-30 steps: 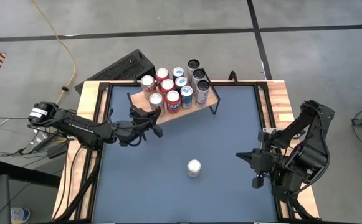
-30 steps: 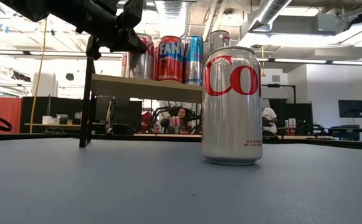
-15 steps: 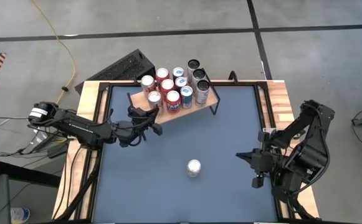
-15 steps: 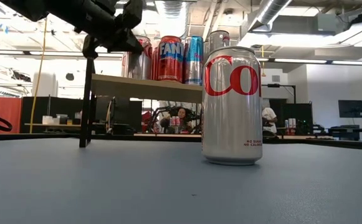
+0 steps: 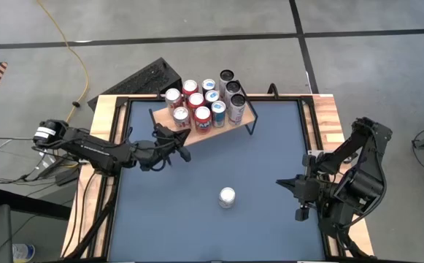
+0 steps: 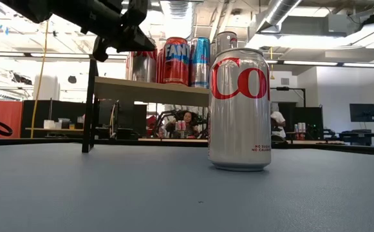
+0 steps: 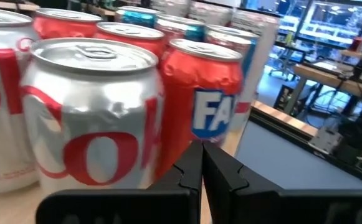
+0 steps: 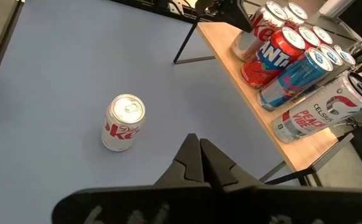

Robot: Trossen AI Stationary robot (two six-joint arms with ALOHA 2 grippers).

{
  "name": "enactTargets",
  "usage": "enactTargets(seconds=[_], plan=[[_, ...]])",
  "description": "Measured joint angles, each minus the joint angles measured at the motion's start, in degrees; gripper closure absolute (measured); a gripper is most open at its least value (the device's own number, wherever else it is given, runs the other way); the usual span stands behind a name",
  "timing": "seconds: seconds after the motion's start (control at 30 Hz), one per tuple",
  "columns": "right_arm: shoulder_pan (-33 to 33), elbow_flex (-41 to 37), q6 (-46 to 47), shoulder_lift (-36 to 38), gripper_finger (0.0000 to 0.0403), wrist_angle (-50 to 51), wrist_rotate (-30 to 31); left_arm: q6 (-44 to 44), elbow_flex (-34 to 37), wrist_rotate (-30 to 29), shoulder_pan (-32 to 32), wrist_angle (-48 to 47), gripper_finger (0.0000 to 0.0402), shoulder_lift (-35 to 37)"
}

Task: Place canned beverage on shelf
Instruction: Put the left silver soda can on the shelf aligned with the other silver soda can

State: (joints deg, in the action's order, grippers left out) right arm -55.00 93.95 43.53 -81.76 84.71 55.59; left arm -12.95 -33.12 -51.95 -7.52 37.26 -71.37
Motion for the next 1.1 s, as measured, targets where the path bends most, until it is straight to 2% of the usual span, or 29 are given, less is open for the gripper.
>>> enactTargets(seconds=[0.17,0.3,0.5,0.63,0.77,0.97,1.1], plan=[[0.0,0.0,0.0,0.0,0.0403,0.0,0.0,1.0,-2.3,-0.8,0.1,-1.1,0.0401,-0.5],[0.0,0.0,-0.2,0.0,0.0403,0.0,0.0,3.0,-4.7,-2.8,0.4,-1.9,0.0402,-3.7],[0.0,-2.0,-0.3,0.0,0.0403,-0.9,0.0,1.5,-6.7,-3.6,1.0,-2.0,0.0402,-8.6],[-0.2,-2.9,-0.3,0.0,0.0403,-1.2,-0.2,1.4,-7.1,-4.7,0.9,-2.0,0.0402,-8.5],[-0.6,-2.9,-0.3,0.0,0.0403,-1.3,-0.2,1.8,-7.1,-8.6,0.6,-2.1,0.0401,-8.5],[-0.6,-3.0,-0.2,0.0,0.0403,-1.2,-0.2,-0.6,-7.1,-8.9,0.6,-5.9,0.0402,-8.5],[-0.6,-3.0,0.0,0.0,0.0403,-1.4,-0.2,-0.8,-7.0,-11.6,0.3,-7.0,0.0402,-8.5]])
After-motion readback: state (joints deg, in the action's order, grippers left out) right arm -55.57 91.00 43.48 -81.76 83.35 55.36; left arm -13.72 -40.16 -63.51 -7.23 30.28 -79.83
